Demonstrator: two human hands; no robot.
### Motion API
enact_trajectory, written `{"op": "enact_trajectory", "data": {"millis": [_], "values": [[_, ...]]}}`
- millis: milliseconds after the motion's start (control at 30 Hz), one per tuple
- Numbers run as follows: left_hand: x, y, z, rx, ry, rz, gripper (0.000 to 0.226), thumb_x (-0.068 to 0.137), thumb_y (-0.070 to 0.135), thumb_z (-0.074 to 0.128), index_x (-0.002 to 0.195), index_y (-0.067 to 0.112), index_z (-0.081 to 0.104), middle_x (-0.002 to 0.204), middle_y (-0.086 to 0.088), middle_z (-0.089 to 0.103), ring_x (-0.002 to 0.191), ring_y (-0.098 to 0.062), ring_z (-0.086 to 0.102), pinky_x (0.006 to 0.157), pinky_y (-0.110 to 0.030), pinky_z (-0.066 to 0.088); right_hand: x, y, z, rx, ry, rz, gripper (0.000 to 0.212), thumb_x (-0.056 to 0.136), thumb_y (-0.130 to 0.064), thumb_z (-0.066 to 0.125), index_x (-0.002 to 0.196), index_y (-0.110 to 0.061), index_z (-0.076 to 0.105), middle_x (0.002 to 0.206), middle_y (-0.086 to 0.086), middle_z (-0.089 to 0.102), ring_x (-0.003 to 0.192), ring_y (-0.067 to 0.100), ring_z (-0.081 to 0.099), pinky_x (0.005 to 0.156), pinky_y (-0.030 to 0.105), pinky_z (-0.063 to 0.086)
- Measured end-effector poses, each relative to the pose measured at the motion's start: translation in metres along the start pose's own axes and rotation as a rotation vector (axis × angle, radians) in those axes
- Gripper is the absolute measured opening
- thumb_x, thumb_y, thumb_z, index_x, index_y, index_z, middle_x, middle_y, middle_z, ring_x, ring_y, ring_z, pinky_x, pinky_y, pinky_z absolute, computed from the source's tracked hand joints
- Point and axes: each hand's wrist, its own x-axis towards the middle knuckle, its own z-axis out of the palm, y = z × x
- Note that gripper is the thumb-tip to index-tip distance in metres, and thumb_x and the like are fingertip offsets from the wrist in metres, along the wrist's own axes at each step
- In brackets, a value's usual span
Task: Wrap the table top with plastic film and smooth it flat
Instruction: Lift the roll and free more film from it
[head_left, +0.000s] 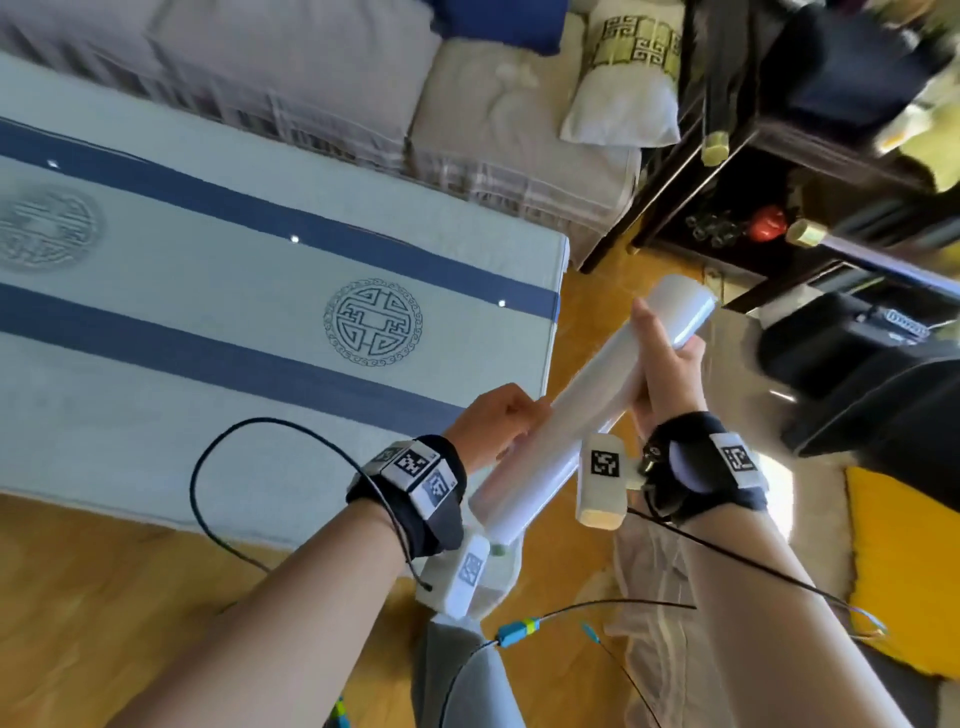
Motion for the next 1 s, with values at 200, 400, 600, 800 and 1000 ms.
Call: {"op": "enact_trajectory", "data": {"millis": [200,400,600,800,1000], "values": [[-0.008,-0.022,-0.08,0.158,-0.054,0.042,0.019,0.095,0.024,0.056,0.083,0.012,0.05,0.073,-0.003,0.055,0.07,-0.019,0.051,0.069,-0.03,0.042,-0.027,0.027,0.066,0.125,0.113,0.152,0.088,0.067,-0.052,0.084,0.132,-0.019,0.036,0.106,0.014,0.069,0.087,0.027,0.075,0.076,0.049,0.061],[-0.018,-0.043,-0.154,0.268,-0.078,-0.016,0.022,0.097,0.026,0.052,0.097,0.004,0.054,0.096,-0.011,0.064,0.082,-0.024,0.056,0.072,-0.034,0.046,-0.063,0.068,0.12,0.201,0.008,0.414,0.086,0.076,-0.065,0.071,0.139,-0.011,0.05,0.125,0.016,0.064,0.099,0.028,0.069,0.082,0.044,0.058],[-0.02,-0.052,-0.185,0.18,-0.186,-0.023,0.013,0.099,0.017,0.049,0.091,0.007,0.046,0.086,-0.009,0.065,0.071,-0.02,0.058,0.069,-0.027,0.055,-0.09,0.106,0.147,0.335,0.054,0.521,0.074,0.071,-0.039,0.082,0.13,-0.004,0.056,0.109,0.014,0.073,0.09,0.026,0.074,0.065,0.038,0.058],[-0.012,-0.052,-0.195,0.15,-0.133,-0.013,0.011,0.101,0.018,0.042,0.095,0.009,0.042,0.079,0.0,0.062,0.08,-0.022,0.063,0.08,-0.036,0.053,-0.092,0.103,0.133,0.248,0.022,0.53,0.085,0.071,-0.037,0.076,0.137,0.002,0.039,0.126,0.017,0.058,0.109,0.034,0.058,0.069,0.046,0.054],[-0.004,-0.052,-0.198,0.022,-0.108,-0.101,0.008,0.102,0.015,0.041,0.099,0.007,0.042,0.079,-0.004,0.059,0.058,-0.007,0.058,0.048,-0.017,0.05,-0.087,0.112,0.141,0.254,-0.055,0.406,0.08,0.083,-0.053,0.062,0.145,-0.007,0.039,0.136,0.017,0.052,0.122,0.033,0.054,0.086,0.053,0.053]]}}
